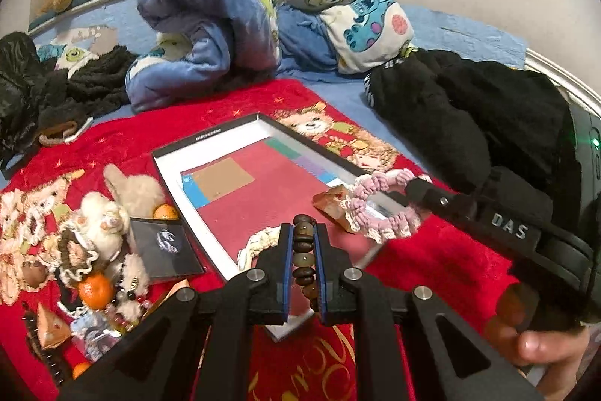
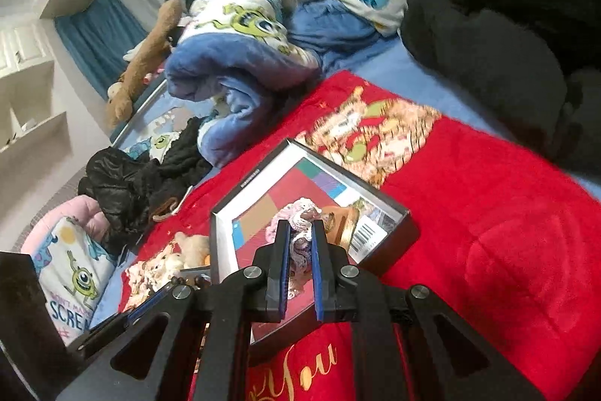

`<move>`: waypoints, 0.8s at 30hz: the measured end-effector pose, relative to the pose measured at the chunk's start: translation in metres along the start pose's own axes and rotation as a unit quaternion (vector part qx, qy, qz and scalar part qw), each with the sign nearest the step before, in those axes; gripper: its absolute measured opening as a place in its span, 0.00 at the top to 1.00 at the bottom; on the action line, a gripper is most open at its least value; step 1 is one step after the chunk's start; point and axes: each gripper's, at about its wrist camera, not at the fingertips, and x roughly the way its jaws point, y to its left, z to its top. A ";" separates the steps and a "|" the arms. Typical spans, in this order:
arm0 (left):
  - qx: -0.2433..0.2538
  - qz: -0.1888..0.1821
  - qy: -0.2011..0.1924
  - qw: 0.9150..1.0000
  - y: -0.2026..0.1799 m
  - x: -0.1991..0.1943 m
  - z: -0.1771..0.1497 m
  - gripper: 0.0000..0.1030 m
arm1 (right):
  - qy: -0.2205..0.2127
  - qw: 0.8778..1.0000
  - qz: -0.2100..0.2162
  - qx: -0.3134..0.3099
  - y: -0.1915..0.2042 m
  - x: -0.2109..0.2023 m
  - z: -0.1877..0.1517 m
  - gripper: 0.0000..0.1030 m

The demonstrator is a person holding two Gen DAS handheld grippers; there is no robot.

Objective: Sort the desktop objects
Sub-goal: 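Lower both items into the black box and open both tools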

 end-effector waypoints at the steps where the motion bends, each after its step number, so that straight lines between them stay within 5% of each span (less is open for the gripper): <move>1: -0.002 0.002 0.002 1.000 0.002 0.007 -0.001 0.89 | 0.003 1.000 -0.004 0.004 -0.002 0.003 0.000 0.90; 14: 0.002 0.032 0.001 0.999 0.022 0.054 -0.026 0.89 | 0.009 0.999 -0.041 -0.024 0.000 0.026 -0.006 0.90; 24: -0.034 -0.016 0.001 0.999 0.036 0.064 -0.042 0.89 | 0.024 0.994 -0.086 -0.060 0.000 0.048 -0.015 0.90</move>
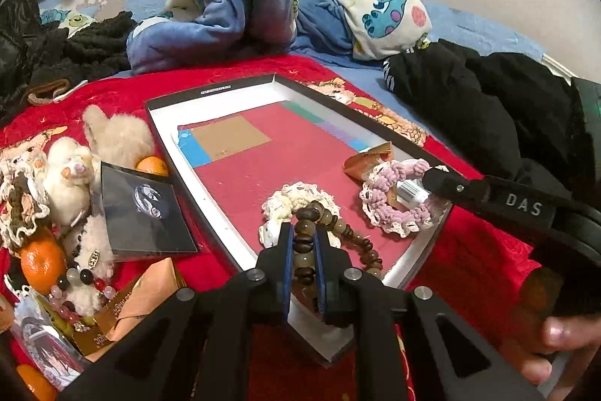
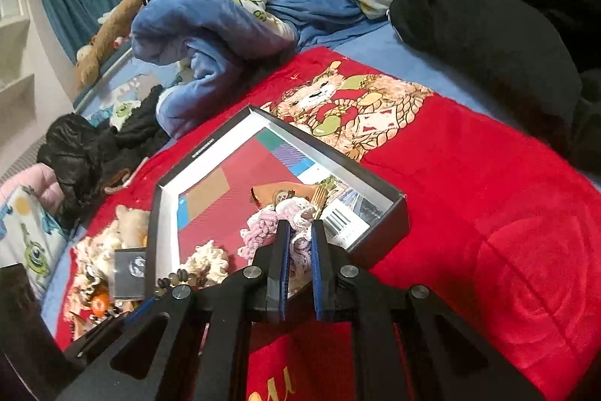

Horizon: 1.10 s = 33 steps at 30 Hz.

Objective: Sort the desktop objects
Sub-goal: 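Lower both items into the black box and open both tools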

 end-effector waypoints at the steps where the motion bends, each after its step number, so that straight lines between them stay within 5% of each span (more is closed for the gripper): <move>1: 0.000 0.000 -0.001 1.000 0.000 0.000 0.000 0.89 | -0.003 1.000 -0.005 -0.007 0.002 0.000 0.000 0.90; 18: 0.003 0.004 -0.013 1.000 -0.003 -0.003 -0.005 0.86 | -0.024 0.999 -0.014 -0.031 0.004 -0.006 -0.007 0.88; 20: 0.000 0.000 -0.019 1.000 -0.002 -0.007 -0.005 0.74 | -0.024 0.999 -0.005 -0.030 0.003 -0.007 -0.008 0.87; 22: 0.005 -0.007 -0.035 0.999 -0.005 -0.013 -0.006 0.43 | -0.023 0.999 0.008 -0.030 0.002 -0.010 -0.008 0.84; 23: 0.008 0.002 -0.045 0.999 -0.006 -0.017 -0.006 0.34 | -0.024 0.999 0.011 -0.032 0.002 -0.012 -0.008 0.79; 25: 0.009 0.033 -0.065 0.997 -0.009 -0.025 -0.007 0.00 | -0.027 0.999 0.017 -0.042 0.004 -0.017 -0.009 0.67; 26: 0.006 0.039 -0.074 0.997 -0.009 -0.028 -0.007 0.00 | -0.031 0.998 0.019 -0.049 0.006 -0.020 -0.010 0.52; 27: 0.002 0.040 -0.077 0.996 -0.007 -0.029 -0.006 0.00 | -0.034 0.998 0.018 -0.056 0.009 -0.024 -0.010 0.26; 29: -0.011 0.034 -0.075 0.997 -0.001 -0.028 -0.004 0.00 | -0.042 0.997 0.021 -0.067 0.011 -0.029 -0.011 0.00; 33: -0.036 0.032 -0.058 0.997 0.010 -0.022 -0.003 0.00 | -0.042 0.997 0.010 -0.066 0.008 -0.034 -0.008 0.00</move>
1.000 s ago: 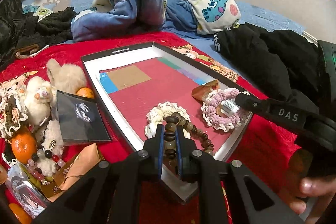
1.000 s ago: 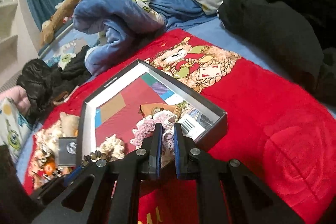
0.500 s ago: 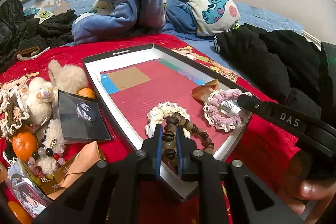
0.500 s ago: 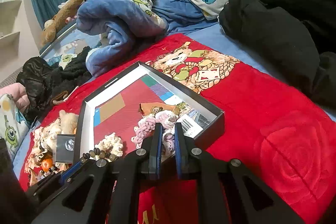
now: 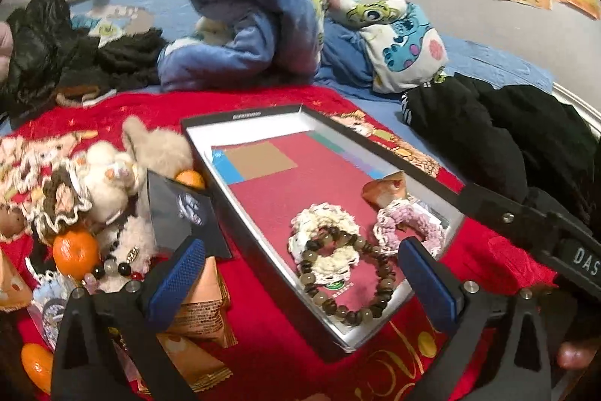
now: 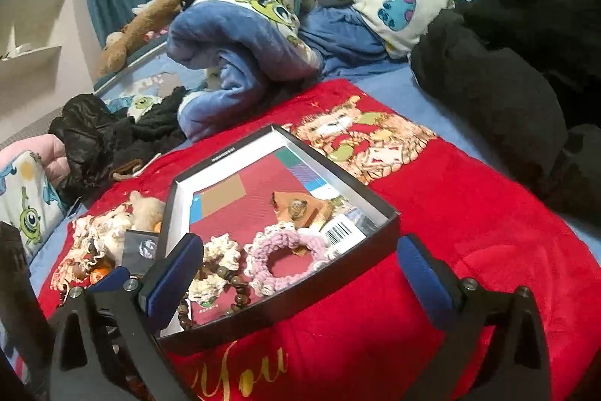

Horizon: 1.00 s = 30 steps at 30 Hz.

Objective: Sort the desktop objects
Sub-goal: 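Lower both items into the black box and open both tools, then withdraw both open tools from the box back toward the item pile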

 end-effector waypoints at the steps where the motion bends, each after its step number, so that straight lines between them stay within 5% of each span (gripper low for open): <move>1: -0.005 -0.002 0.002 1.000 0.002 0.001 0.000 0.00 | 0.002 1.000 0.000 0.009 -0.003 0.000 0.000 0.00; 23: -0.008 -0.008 -0.002 1.000 0.004 -0.004 -0.004 0.00 | 0.001 0.999 -0.038 0.032 -0.018 -0.005 0.001 0.00; 30: -0.036 -0.015 -0.021 0.999 0.014 -0.025 -0.003 0.00 | -0.011 0.998 -0.015 0.061 -0.008 -0.008 0.006 0.00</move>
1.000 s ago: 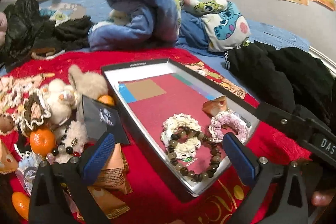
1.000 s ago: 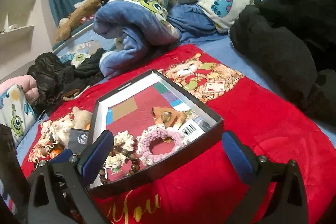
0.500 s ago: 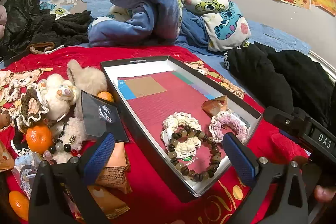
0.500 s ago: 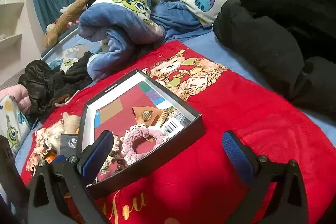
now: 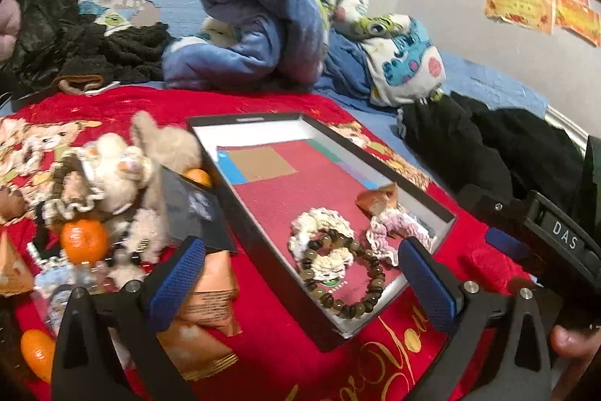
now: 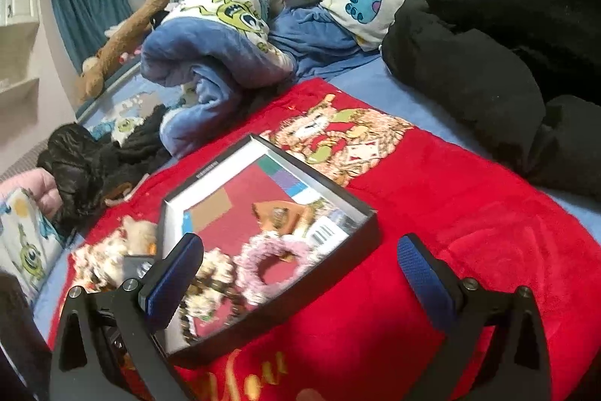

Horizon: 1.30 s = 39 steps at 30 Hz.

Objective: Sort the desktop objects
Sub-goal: 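Withdraw both open tools from the box back toward the item pile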

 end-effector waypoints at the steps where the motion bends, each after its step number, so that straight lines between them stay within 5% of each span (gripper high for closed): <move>1: -0.008 0.003 -0.007 1.000 0.003 -0.006 0.000 0.00 | -0.001 1.000 0.002 0.002 0.003 0.000 0.000 0.00; 12: -0.072 0.044 0.002 0.996 0.066 -0.057 -0.003 0.00 | 0.006 0.997 0.060 -0.047 0.074 -0.003 -0.021 0.00; 19: -0.013 0.127 -0.006 0.992 0.114 -0.117 0.009 0.00 | 0.029 0.987 0.151 -0.039 0.120 -0.013 -0.038 0.00; 25: -0.001 0.182 -0.008 0.983 0.165 -0.176 0.023 0.00 | 0.034 0.966 0.235 -0.103 0.177 -0.029 -0.063 0.00; 31: -0.007 0.200 -0.011 0.980 0.181 -0.197 0.025 0.00 | 0.050 0.959 0.242 -0.139 0.200 -0.022 -0.081 0.00; 39: -0.006 0.193 0.024 0.981 0.185 -0.168 0.009 0.00 | 0.073 0.964 0.217 -0.137 0.196 0.003 -0.081 0.00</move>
